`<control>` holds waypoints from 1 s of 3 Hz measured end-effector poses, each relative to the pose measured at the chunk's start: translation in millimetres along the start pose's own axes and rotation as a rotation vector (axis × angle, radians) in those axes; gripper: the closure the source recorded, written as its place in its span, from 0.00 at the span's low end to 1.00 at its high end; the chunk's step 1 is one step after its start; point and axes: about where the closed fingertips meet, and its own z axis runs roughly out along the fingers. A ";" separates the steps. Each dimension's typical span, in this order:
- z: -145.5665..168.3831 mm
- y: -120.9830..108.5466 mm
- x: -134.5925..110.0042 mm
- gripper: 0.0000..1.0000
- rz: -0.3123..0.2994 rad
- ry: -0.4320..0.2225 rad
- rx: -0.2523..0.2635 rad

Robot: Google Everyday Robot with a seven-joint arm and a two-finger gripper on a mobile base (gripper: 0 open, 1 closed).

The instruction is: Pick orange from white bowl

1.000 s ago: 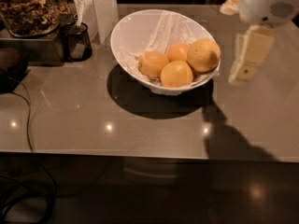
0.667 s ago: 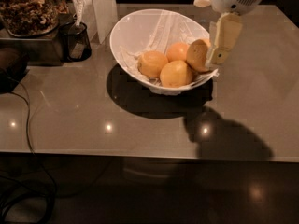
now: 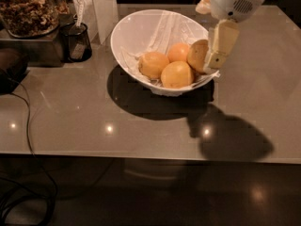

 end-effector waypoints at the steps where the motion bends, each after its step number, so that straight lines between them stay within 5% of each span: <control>1: 30.7 2.3 19.5 0.00 0.059 -0.012 -0.056; 2: 78.8 -10.9 23.3 0.00 0.086 -0.061 -0.131; 3: 79.7 -11.5 23.4 0.00 0.086 -0.062 -0.130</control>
Offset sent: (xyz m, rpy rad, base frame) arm 0.0252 -0.0092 -0.0946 0.0876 0.2017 -0.0432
